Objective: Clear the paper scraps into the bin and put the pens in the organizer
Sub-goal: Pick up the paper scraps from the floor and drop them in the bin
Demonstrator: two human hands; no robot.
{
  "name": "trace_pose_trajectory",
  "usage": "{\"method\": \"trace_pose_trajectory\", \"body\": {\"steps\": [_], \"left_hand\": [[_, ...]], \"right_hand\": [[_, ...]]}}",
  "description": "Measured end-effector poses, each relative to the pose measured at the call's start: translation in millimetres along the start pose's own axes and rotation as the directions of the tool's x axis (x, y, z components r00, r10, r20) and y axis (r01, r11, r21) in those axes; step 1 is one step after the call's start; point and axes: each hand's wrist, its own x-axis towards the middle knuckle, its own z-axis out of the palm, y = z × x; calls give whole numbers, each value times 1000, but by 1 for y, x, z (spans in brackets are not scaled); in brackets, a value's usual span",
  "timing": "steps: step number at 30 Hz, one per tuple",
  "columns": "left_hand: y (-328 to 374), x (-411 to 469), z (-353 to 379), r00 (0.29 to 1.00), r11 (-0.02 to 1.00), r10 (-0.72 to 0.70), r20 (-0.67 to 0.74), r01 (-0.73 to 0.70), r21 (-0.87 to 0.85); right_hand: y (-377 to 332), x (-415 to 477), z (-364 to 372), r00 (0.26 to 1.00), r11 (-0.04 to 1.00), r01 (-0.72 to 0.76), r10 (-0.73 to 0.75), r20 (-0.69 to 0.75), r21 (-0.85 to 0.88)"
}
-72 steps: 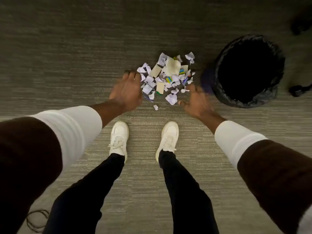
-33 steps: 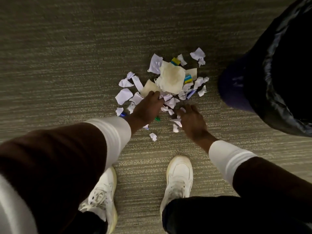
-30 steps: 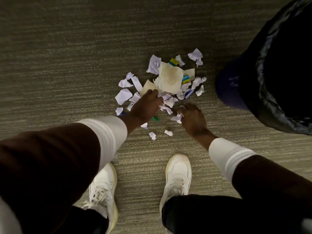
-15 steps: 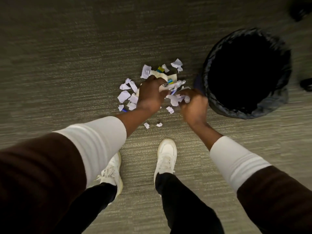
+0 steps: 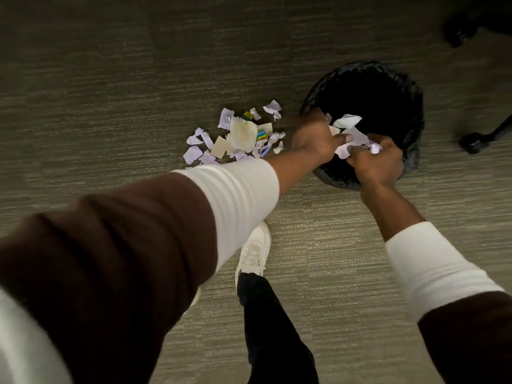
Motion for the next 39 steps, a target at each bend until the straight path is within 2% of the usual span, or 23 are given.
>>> {"method": "trace_pose_trajectory", "body": {"steps": [2,7,11,16,20,22,24,26,27,28,29,30,31,32,34,36,39], "left_hand": [[6,2,6,1000,1000,-13,9,13,-8],[-4,4,11,997,998,-50,64,52,-27],[-40,-4,-9,999,999,-18,39,16,41],[-114,-17,-62,992,988,-99,83,88,130],[-165,-20,-108,981,955,-166,104,133,264],[-184,-16,-123,975,935,-196,105,153,320],[-201,-10,-130,974,923,-201,105,153,352],[-216,-3,-130,972,911,-210,107,155,383],[-224,2,-128,971,901,-213,108,153,405],[-233,6,-123,972,893,-210,110,145,425],[-241,10,-117,975,889,-196,108,131,439],[-249,16,-110,980,887,-168,103,105,449],[-258,24,-102,986,884,-135,97,76,461],[-266,33,-93,991,879,-105,89,51,474],[-282,56,-72,998,864,-30,59,-3,504],[-299,80,-51,997,849,8,73,-45,527],[-322,114,-25,988,826,0,154,-87,557]], "right_hand": [[9,10,-3,996,997,-70,68,49,34],[24,17,2,997,996,12,-5,74,-85],[11,-15,27,985,979,170,-168,27,-110],[-11,-64,73,923,923,376,-366,116,-79],[-22,-90,105,901,919,379,-340,268,-109],[-21,-94,121,900,908,379,-318,297,-178],[-18,-91,140,879,854,432,-326,348,-291],[-7,-78,158,839,817,497,-366,403,-293],[3,-68,170,832,836,488,-359,422,-251],[12,-57,179,792,781,556,-394,466,-284],[21,-47,185,720,641,659,-386,577,-394],[30,-35,197,709,547,680,-319,629,-489],[40,-24,208,739,530,652,-286,610,-542],[46,-17,213,738,522,654,-279,615,-548],[56,2,231,716,587,657,-291,634,-473],[74,27,250,681,541,698,-300,668,-469],[92,53,274,695,502,695,-286,660,-514]]}}
